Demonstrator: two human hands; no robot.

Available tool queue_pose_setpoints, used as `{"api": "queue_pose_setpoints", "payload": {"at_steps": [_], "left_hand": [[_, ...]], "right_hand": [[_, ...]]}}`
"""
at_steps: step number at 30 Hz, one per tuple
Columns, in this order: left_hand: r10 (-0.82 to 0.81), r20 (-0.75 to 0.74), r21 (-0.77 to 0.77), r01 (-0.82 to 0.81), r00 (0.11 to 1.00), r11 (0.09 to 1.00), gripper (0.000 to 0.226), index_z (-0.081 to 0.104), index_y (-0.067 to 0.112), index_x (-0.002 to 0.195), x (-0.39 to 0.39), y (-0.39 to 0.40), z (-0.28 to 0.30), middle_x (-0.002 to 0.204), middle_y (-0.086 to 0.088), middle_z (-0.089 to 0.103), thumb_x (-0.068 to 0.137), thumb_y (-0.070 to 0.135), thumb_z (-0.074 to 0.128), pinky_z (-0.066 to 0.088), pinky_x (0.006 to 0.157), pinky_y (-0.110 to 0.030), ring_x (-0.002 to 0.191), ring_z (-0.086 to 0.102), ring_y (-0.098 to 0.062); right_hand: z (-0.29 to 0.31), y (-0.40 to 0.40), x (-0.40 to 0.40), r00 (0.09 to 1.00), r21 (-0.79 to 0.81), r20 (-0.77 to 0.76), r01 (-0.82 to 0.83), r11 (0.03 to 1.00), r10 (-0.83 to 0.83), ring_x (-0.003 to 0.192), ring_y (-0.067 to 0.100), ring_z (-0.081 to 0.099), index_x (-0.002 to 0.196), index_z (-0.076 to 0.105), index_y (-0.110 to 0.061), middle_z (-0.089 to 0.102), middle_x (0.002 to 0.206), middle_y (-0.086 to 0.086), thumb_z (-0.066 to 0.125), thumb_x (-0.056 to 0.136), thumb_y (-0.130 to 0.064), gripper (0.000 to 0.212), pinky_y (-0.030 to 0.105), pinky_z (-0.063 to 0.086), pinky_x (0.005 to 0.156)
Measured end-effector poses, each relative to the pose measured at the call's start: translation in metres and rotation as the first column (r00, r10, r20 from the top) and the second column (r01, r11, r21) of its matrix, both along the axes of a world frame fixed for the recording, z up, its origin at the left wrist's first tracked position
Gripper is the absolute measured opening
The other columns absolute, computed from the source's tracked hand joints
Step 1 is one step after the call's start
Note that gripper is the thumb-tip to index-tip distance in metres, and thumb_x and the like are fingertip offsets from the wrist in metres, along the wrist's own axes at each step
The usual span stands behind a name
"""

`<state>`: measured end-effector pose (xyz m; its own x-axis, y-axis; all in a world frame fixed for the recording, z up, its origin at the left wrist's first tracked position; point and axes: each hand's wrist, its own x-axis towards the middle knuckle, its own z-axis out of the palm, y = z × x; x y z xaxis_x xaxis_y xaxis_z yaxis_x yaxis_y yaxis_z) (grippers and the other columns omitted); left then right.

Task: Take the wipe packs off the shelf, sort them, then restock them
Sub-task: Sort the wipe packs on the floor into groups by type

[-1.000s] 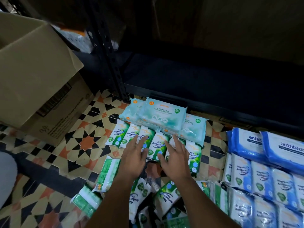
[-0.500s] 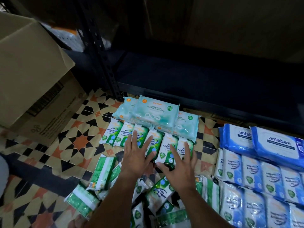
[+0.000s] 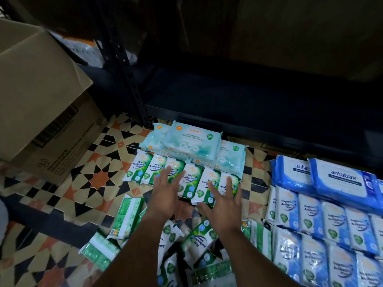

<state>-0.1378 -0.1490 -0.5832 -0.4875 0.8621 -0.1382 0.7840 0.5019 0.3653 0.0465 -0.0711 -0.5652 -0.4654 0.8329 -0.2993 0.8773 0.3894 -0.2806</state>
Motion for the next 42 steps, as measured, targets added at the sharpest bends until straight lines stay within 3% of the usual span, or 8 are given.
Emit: {"api": "queue_pose_setpoints", "payload": {"at_steps": [8,13,17,21,28,32,36,42], "left_hand": [[-0.099,-0.076,-0.142,0.088,0.992,0.986,0.061,0.006,0.030,0.162,-0.006,0.000,0.018,0.169,0.004,-0.006,0.110,0.019,0.036,-0.006,0.125,-0.047,0.154,-0.015,-0.022],[-0.138,-0.084,-0.108,0.129,0.987,0.986,0.065,0.001,0.033,0.161,-0.006,-0.011,0.025,0.169,0.005,-0.009,0.109,0.017,0.036,-0.010,0.125,-0.046,0.151,-0.022,-0.018],[-0.056,-0.070,-0.025,0.055,0.996,0.998,0.062,0.018,0.028,0.160,-0.002,-0.025,0.041,0.169,0.002,0.008,0.106,0.009,0.040,-0.003,0.126,-0.043,0.156,-0.006,-0.021],[0.140,-0.067,0.039,-0.137,0.988,0.990,0.065,0.039,0.027,0.152,-0.013,-0.052,0.046,0.153,-0.003,0.046,0.094,0.003,0.056,0.027,0.119,-0.044,0.143,0.035,-0.026],[0.406,-0.014,-0.147,-0.404,0.914,0.903,0.061,0.038,0.027,0.148,-0.026,-0.107,0.050,0.145,-0.008,0.050,0.093,0.028,0.063,0.030,0.115,-0.050,0.137,0.037,-0.034],[0.418,0.064,-0.238,-0.393,0.906,0.888,0.073,0.030,0.024,0.153,-0.032,-0.122,0.045,0.149,-0.014,0.044,0.091,0.038,0.066,0.037,0.112,-0.048,0.137,0.038,-0.036],[0.401,0.146,-0.223,-0.365,0.904,0.904,0.080,0.034,0.022,0.152,-0.036,-0.127,0.037,0.145,-0.017,0.045,0.086,0.043,0.073,0.041,0.109,-0.047,0.134,0.042,-0.037],[0.403,0.205,-0.198,-0.366,0.892,0.909,0.085,0.045,0.019,0.146,-0.043,-0.131,0.019,0.127,-0.018,0.058,0.074,0.044,0.081,0.047,0.098,-0.043,0.120,0.053,-0.038]], "right_hand": [[0.026,0.004,-0.002,0.998,-0.156,0.051,-0.024,0.987,0.032,0.149,0.047,-0.021,0.156,0.011,-0.052,-0.021,0.166,0.006,0.050,0.091,-0.072,0.079,0.070,-0.001,0.117],[0.038,0.002,0.004,0.998,-0.170,0.010,-0.058,0.984,0.061,0.150,0.041,-0.024,0.157,0.007,-0.049,-0.015,0.168,0.004,0.051,0.094,-0.066,0.079,0.067,-0.005,0.117],[0.044,-0.015,0.009,0.991,-0.086,-0.044,-0.128,0.988,0.124,0.153,0.034,-0.009,0.156,0.027,-0.041,0.008,0.168,0.004,0.051,0.099,-0.052,0.062,0.056,0.005,0.122],[0.046,-0.037,0.007,0.965,-0.001,-0.076,-0.253,0.967,0.252,0.146,0.029,0.015,0.145,0.047,-0.034,0.035,0.153,0.000,0.052,0.099,-0.047,0.049,0.047,0.020,0.117],[0.058,-0.071,-0.014,0.919,-0.078,-0.111,-0.388,0.918,0.379,0.135,0.029,0.031,0.146,0.047,-0.030,0.046,0.145,0.001,0.050,0.102,-0.044,0.047,0.042,0.026,0.111],[0.056,-0.084,-0.034,0.824,-0.061,-0.114,-0.563,0.824,0.555,0.143,0.029,0.021,0.149,0.041,-0.034,0.033,0.155,-0.004,0.055,0.096,-0.015,0.059,0.046,0.022,0.112],[0.065,-0.092,-0.054,0.607,-0.149,0.023,-0.784,0.603,0.794,0.152,0.033,-0.006,0.154,0.031,-0.035,0.004,0.168,0.000,0.061,0.086,0.007,0.086,0.063,0.019,0.114],[0.056,-0.105,-0.071,0.452,-0.148,0.093,-0.875,0.461,0.887,0.153,0.036,-0.007,0.145,0.049,-0.024,0.011,0.167,0.008,0.059,0.093,-0.002,0.058,0.065,0.010,0.118]]}}
